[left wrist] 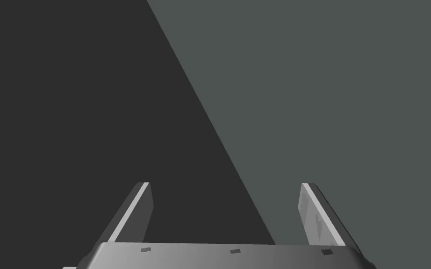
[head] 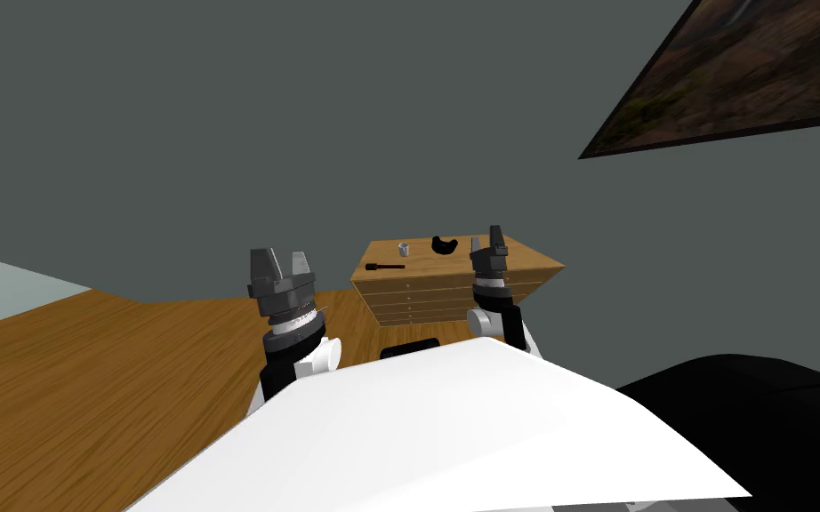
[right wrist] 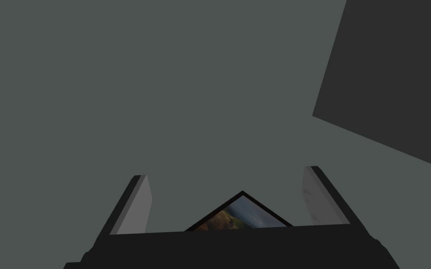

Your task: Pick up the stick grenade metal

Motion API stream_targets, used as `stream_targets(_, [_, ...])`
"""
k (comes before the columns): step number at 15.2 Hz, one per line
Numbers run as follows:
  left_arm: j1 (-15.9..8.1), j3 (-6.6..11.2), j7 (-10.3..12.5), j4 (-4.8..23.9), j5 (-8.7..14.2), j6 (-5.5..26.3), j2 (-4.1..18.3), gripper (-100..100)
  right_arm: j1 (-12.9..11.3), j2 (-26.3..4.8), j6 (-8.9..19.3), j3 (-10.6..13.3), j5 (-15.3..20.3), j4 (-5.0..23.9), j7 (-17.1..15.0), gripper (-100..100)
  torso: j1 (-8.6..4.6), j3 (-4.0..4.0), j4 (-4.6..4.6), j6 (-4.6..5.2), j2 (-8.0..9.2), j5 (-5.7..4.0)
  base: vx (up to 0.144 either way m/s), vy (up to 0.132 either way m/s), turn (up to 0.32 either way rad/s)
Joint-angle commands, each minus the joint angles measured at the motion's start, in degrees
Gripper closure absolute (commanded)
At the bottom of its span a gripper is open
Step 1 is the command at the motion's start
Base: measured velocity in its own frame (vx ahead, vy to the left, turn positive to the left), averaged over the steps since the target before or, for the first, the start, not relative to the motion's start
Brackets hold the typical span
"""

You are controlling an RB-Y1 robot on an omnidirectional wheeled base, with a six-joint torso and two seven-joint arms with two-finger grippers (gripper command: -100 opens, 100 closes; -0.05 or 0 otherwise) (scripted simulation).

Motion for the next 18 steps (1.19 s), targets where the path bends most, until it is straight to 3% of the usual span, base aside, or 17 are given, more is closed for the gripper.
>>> stream_targets(1, [-0.4,0.39,0.3,0.2,-0.3,1.3,2.3,-100,0.0,0.0,0.0,0.0,0.0,0.0,0.0,0,0.00,0.00,0.00,0.00,0.00,0.00,-0.005,0.006,-0.002])
stream_targets(5, [-2.2,1.77,1.4,0.9,-1.4,5.7,6.7,-100,0.0,0.0,0.0,0.0,0.0,0.0,0.0,0,0.10,0.03,0.01,0.00,0.05,0.02,-0.015,0.019,-0.013])
stream_targets(7, [-2.2,1.77,1.4,0.9,-1.4,6.6,6.7,-100,0.0,0.0,0.0,0.0,0.0,0.0,0.0,0,0.15,0.03,0.01,0.00,0.05,0.03,-0.013,0.026,-0.010])
stream_targets(12, [-5.2,3.64,3.0,2.2,-2.8,13.3,9.9,-100,0.0,0.0,0.0,0.0,0.0,0.0,0.0,0,0.12,0.01,0.00,0.00,0.02,0.03,-0.007,0.022,-0.015])
stream_targets(18, [-6.4,4.29,3.5,2.8,-3.3,18.5,10.7,-100,0.0,0.0,0.0,0.0,0.0,0.0,0.0,0,0.07,0.00,0.00,0.01,-0.01,0.01,-0.003,0.013,-0.010])
